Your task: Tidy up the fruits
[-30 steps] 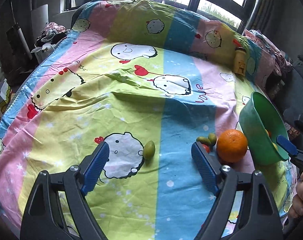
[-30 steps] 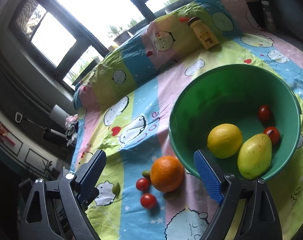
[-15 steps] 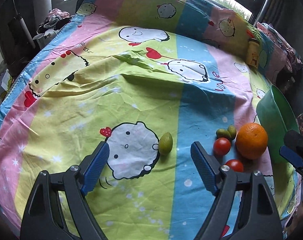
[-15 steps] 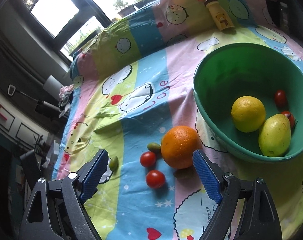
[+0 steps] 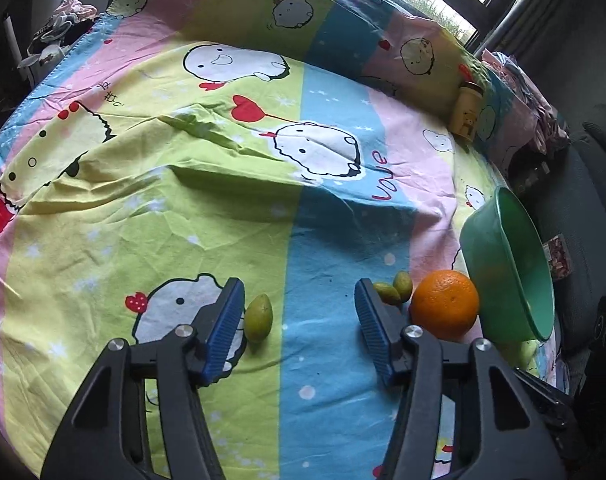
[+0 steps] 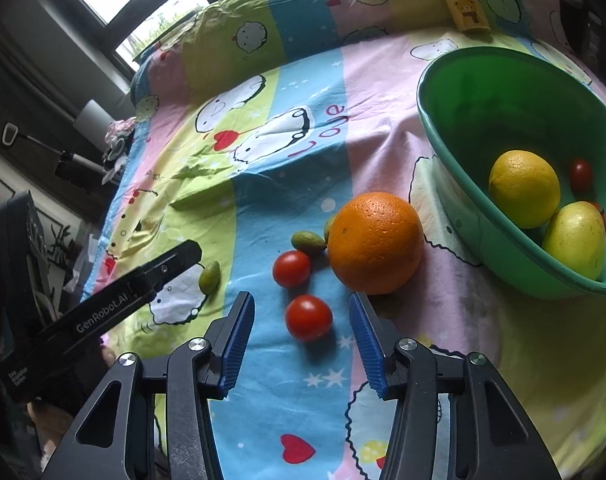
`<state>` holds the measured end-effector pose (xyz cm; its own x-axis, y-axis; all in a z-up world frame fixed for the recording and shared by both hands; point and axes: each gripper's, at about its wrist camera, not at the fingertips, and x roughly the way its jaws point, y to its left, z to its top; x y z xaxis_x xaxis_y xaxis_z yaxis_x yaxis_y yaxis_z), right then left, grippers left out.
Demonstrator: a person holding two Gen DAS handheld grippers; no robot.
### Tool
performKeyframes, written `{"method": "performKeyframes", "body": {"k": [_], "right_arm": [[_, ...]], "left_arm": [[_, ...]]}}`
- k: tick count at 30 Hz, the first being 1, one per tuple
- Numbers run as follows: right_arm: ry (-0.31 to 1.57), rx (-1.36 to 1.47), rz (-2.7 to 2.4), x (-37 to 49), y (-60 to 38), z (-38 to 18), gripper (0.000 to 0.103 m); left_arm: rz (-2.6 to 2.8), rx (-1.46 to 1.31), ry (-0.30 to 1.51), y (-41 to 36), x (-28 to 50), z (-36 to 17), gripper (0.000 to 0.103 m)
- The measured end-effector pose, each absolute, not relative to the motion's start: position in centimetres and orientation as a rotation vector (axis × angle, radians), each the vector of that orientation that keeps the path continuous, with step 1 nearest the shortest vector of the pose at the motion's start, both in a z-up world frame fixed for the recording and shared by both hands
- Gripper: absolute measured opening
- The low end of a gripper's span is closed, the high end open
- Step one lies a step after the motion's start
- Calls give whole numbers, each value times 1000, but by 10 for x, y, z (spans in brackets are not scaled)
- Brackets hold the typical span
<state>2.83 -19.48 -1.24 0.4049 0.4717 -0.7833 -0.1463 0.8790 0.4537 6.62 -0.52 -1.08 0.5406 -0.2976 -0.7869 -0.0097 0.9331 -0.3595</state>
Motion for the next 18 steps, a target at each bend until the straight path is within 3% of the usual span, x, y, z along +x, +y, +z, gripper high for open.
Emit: {"method": "performKeyframes", "body": {"k": [7,18], "right_arm": [[1159,243,380,33,-177,-31,47],[1192,205,373,39,-169,-39,45]], "left_arm": [[-270,-321,1157,-35,94,-29,49],[-350,-343,1239,-53,101,-45,48]]}}
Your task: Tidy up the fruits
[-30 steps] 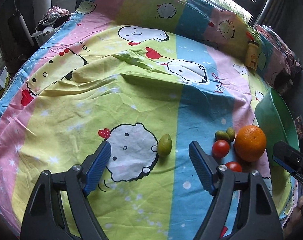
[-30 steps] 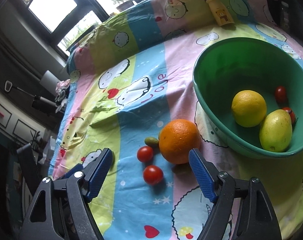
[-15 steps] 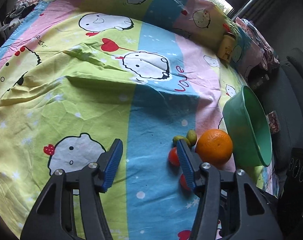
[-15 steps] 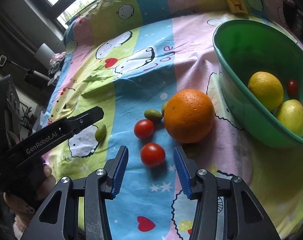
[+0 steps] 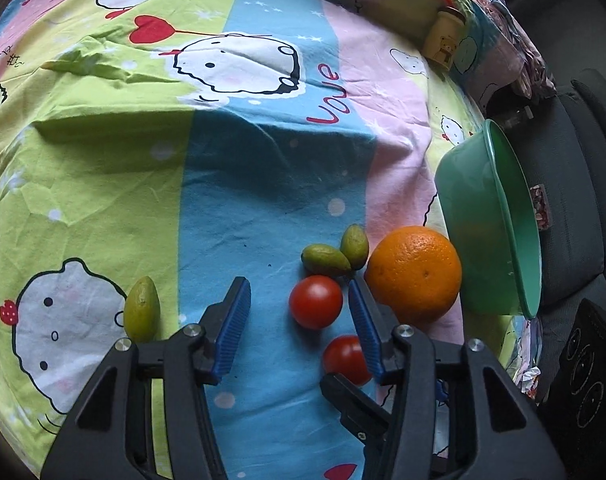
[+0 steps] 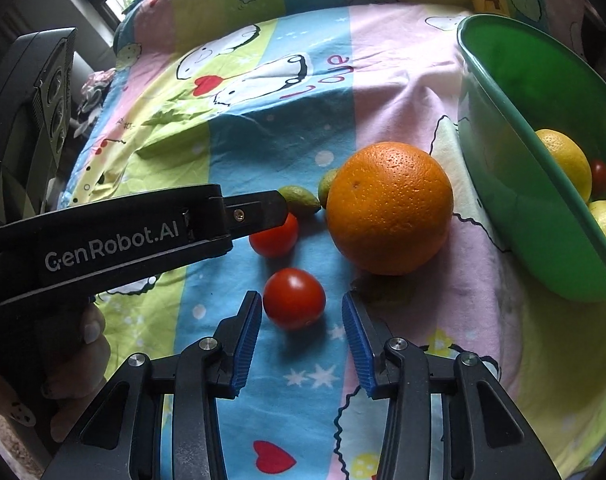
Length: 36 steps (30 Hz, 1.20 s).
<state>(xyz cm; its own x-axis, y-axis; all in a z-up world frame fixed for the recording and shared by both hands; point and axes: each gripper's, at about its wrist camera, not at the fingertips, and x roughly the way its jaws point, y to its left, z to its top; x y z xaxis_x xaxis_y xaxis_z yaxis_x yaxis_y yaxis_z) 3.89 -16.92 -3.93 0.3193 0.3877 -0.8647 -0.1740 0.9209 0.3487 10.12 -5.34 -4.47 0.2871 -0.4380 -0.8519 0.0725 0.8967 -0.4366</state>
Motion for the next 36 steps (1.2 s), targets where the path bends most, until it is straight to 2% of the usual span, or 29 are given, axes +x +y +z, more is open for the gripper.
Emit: {"method": "performKeyframes", "body": {"k": [2,8,16,36], "right_arm": [[1191,192,373,38,-167,-39,44],[1193,198,371,37,-169,-41,42],[1188,198,376,36,-169,-40,35],[1156,302,356,37,-190,-32,34]], "left_arm": [[-353,-350,1232,-55,101,-45,45],[-368,-338,1212,-60,97,-46,28],[-360,-375,1203,-56,94,-49,28],[-337,-416,1088,-38,68,-19,28]]}}
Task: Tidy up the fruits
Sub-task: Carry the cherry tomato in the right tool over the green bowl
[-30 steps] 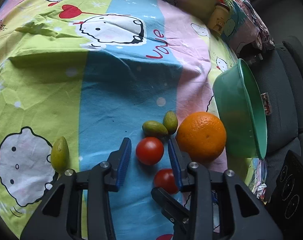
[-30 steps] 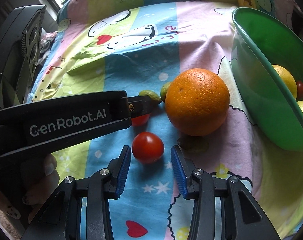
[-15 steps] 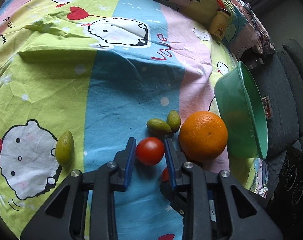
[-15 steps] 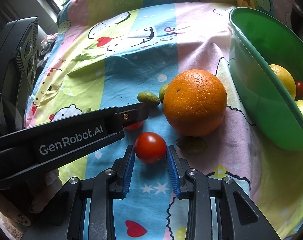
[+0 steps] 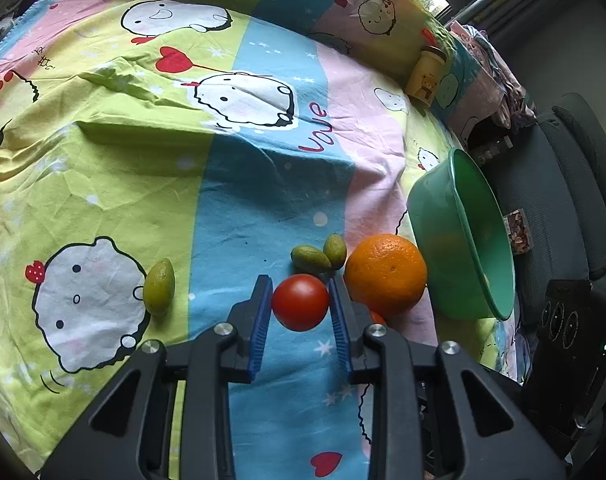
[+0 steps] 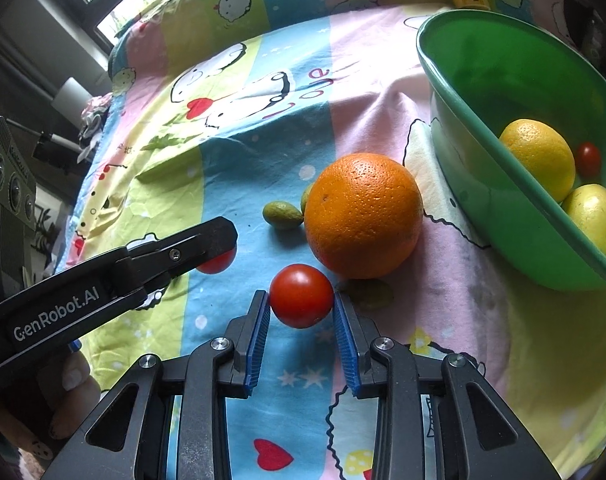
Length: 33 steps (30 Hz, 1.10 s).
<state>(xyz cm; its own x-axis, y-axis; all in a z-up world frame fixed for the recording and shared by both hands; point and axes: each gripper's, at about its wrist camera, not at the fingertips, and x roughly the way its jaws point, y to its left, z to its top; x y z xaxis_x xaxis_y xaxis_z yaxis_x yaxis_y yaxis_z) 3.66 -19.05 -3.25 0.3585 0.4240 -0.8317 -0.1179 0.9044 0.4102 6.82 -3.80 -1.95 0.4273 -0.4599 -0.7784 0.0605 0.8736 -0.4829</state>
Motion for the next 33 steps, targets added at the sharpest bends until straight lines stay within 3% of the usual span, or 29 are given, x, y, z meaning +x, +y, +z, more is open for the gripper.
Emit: {"method": "performKeyframes", "body": {"k": [33], "right_arm": [[897,558,374,29,-265,20,34]], "left_arm": [[-441,-379,851,-63,38,44,28]]}}
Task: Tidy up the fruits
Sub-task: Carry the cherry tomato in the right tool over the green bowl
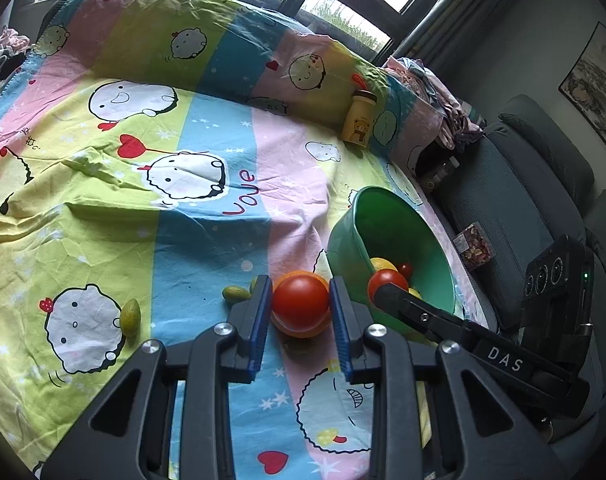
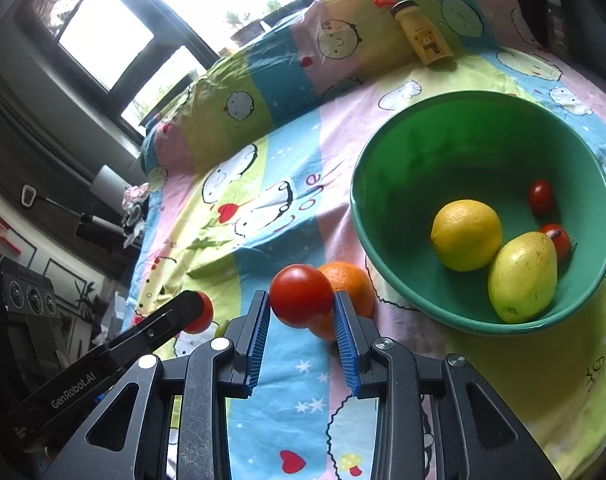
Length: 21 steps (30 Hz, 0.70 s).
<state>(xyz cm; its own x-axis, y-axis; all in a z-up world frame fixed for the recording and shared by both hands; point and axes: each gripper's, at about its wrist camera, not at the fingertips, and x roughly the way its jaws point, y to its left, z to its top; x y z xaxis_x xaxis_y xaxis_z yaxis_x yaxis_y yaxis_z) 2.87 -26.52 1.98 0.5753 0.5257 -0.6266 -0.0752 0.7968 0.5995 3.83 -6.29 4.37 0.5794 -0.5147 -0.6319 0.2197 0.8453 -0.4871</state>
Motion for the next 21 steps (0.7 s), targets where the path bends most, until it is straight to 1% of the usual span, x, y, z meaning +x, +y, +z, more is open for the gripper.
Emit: {"method": "performKeyframes", "body": {"k": [14,21], "right_arm": [[776,706,227,30,-334,22,34],[762,746,141,32,-365,16,35]], "left_arm": [[-559,-294,815,-129,52,60,29],[-591,-262,812,-159,65,62,29]]}}
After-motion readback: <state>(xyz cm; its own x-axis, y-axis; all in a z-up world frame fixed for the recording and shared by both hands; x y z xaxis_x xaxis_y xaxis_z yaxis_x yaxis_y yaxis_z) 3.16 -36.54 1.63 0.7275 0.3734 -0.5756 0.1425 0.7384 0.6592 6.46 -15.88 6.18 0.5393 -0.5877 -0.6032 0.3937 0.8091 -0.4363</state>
